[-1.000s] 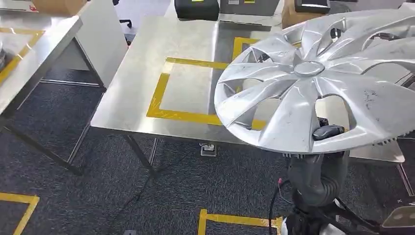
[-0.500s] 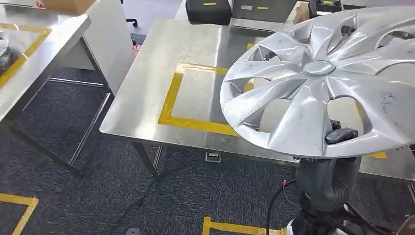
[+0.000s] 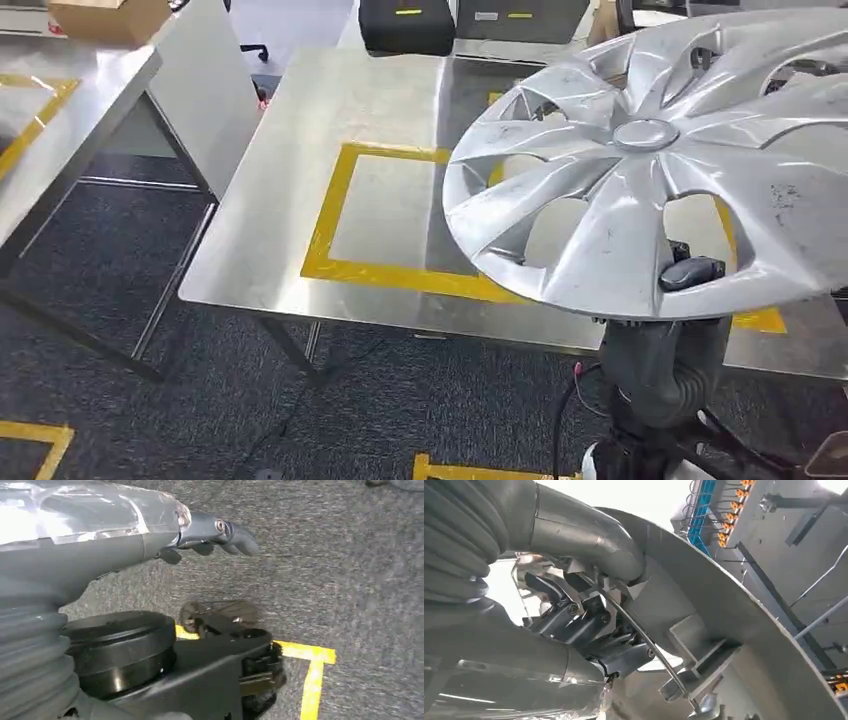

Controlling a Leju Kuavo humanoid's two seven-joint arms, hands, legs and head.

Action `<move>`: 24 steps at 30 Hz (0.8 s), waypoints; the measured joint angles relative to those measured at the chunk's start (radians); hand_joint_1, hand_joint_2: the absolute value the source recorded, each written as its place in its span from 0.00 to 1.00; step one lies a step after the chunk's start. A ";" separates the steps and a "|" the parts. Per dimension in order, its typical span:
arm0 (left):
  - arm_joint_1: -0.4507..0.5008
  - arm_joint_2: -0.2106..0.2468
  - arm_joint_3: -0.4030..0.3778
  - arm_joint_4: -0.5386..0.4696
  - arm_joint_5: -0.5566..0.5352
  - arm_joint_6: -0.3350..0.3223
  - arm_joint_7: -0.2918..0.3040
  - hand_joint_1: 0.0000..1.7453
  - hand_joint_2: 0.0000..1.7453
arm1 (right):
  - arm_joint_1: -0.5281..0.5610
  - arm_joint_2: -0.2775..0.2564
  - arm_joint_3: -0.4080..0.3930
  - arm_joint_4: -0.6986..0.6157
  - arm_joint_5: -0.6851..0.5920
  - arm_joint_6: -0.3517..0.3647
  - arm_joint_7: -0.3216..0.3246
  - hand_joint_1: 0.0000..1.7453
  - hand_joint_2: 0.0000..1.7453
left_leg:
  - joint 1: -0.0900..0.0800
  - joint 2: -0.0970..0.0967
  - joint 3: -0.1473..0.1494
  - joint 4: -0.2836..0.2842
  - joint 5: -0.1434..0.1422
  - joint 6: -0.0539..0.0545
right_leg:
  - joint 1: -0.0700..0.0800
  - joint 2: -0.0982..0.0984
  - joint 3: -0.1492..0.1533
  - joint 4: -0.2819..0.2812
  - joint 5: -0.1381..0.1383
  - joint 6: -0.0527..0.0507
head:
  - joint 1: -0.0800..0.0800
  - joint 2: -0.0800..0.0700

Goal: Take the parts from the cabinet and place them on the table.

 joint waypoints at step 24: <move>-0.006 -0.008 0.000 0.000 0.005 -0.007 0.000 0.00 1.00 | -0.013 0.001 0.001 0.005 0.001 0.010 0.008 1.00 1.00 | -0.002 -0.003 0.131 -0.105 -0.086 0.012 | 0.004 -0.004 -0.063 0.000 0.049 -0.010 | 0.029 0.000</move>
